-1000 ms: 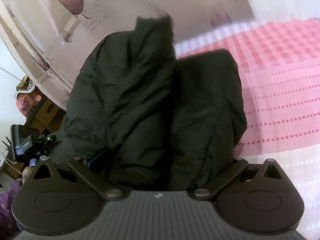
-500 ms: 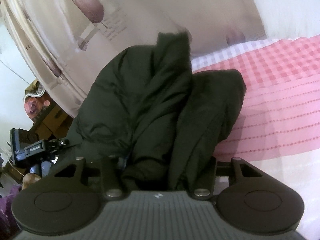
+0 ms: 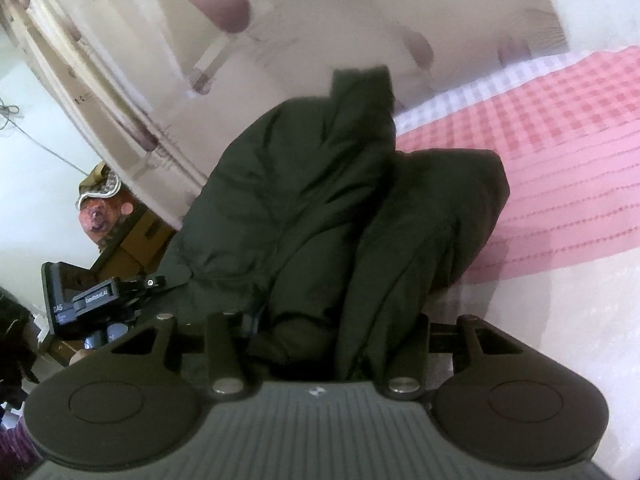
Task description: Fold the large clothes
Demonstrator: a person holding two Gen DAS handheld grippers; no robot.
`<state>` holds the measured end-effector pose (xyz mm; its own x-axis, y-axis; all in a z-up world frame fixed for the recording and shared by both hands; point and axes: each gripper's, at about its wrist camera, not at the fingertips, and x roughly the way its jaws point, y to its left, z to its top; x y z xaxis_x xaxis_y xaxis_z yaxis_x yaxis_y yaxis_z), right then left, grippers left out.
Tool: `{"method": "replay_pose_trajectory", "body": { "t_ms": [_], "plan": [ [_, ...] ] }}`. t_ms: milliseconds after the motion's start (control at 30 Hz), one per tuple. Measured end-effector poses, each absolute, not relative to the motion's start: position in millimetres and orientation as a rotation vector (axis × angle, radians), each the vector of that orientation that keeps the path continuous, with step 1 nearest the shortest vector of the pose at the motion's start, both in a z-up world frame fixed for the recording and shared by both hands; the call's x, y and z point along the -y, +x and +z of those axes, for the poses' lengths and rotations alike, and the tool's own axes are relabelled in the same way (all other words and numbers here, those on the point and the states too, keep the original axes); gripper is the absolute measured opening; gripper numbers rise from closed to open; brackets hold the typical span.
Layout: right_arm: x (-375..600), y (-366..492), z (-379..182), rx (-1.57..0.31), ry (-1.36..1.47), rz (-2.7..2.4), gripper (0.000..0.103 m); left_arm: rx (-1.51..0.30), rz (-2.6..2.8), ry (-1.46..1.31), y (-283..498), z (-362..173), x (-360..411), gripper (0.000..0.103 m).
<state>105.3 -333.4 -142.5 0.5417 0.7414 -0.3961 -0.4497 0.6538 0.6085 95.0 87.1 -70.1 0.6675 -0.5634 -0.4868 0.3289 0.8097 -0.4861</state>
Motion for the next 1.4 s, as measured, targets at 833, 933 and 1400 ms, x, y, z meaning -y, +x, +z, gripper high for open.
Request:
{"method": "replay_pose_trajectory", "body": {
  "t_ms": [833,933,1400],
  "plan": [
    [312,51,-143,-0.718,0.496,0.737,0.046,-0.677,-0.442,-0.273,42,-56,-100,0.075],
    [314,53,-148,-0.726,0.494,0.73,0.046,-0.672,-0.436,-0.268,41,-58,-99,0.076],
    [295,-2,-123,-0.499,0.183,0.505,0.076,-0.527,-0.215,-0.094,8,-47,-75,0.103]
  ]
}}
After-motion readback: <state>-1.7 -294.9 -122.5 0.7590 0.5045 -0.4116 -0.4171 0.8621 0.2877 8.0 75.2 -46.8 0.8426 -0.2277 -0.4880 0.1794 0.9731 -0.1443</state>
